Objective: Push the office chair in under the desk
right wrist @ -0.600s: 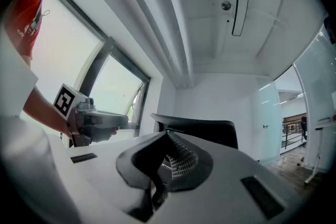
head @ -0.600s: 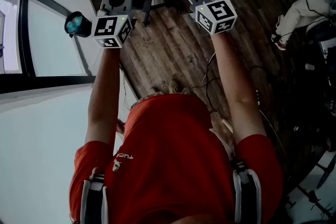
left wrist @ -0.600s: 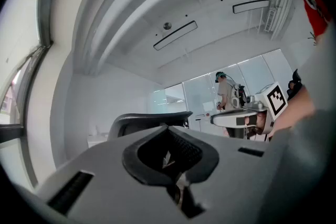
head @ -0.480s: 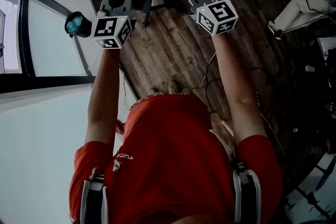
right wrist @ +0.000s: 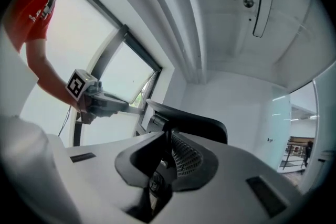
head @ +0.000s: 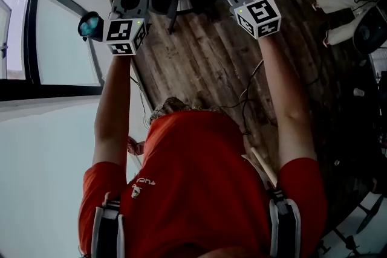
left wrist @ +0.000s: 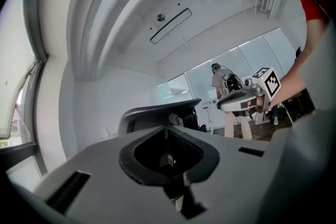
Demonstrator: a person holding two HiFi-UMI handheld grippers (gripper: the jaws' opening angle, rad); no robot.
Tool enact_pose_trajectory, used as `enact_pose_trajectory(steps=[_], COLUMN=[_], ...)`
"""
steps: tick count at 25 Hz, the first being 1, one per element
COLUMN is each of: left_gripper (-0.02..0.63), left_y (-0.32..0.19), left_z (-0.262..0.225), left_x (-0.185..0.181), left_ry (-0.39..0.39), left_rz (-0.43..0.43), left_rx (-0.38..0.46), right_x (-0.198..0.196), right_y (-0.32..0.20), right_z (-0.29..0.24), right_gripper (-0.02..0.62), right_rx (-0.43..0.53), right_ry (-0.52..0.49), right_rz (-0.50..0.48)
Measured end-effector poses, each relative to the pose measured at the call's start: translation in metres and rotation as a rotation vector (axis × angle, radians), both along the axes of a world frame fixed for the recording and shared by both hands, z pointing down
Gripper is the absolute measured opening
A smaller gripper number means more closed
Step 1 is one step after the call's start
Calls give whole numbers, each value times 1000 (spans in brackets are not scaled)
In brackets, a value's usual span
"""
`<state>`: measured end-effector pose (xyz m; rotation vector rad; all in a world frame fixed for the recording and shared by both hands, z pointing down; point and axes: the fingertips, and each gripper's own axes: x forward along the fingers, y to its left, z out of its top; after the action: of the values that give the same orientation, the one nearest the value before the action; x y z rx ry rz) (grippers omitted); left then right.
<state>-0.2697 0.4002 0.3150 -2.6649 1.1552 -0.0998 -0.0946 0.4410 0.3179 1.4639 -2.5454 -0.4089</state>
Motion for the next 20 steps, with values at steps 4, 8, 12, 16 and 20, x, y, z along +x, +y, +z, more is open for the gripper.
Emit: enact_pose_trajectory(steps=[4, 8, 12, 16, 20], left_gripper=[39, 113, 169, 209, 235], left_y=[-16, -34, -52, -80, -113], left_z=[6, 18, 32, 51, 73], left_x=[-5, -14, -24, -35, -44], left_ry=[-102, -235, -376, -520, -687], left_rz=[-20, -30, -44, -53, -55], left_rx=[23, 24, 6, 9, 34], right_x=[16, 33, 50, 67, 89], right_y=[-16, -31, -47, -71, -96], right_z=[16, 33, 46, 59, 81], right_gripper=[125, 174, 203, 237, 267], right_rx=[-58, -118, -169, -222, -303], right_ry=[114, 223, 345, 450, 592], right_rz=[-1, 0, 8, 25, 52])
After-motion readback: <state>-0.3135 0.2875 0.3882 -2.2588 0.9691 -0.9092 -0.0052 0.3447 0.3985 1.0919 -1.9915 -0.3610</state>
